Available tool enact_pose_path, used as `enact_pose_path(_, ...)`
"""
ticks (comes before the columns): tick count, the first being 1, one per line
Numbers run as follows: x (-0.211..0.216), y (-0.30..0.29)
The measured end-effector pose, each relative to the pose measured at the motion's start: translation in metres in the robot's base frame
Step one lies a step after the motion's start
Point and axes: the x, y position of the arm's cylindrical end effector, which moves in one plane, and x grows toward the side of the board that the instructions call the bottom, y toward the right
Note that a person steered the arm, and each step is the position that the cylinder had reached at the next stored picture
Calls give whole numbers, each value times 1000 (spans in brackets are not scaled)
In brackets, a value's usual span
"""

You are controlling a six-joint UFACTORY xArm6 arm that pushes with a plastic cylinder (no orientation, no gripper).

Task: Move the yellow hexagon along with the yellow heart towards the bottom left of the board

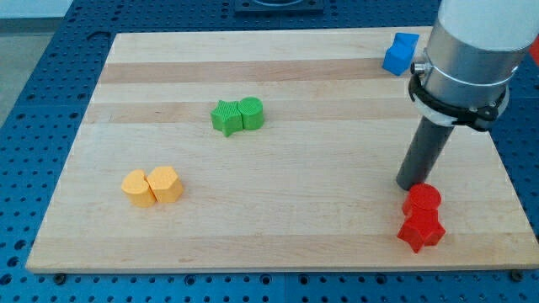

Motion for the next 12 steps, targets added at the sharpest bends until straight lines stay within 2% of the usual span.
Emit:
enact_pose_path(1,-13,-5)
enact_pose_path(4,-29,-139)
enact_pose_path(6,-29,-246)
enact_pose_path(8,-18,-323)
enact_pose_path(10,-9,-345)
enact_pose_path(12,-12,-309)
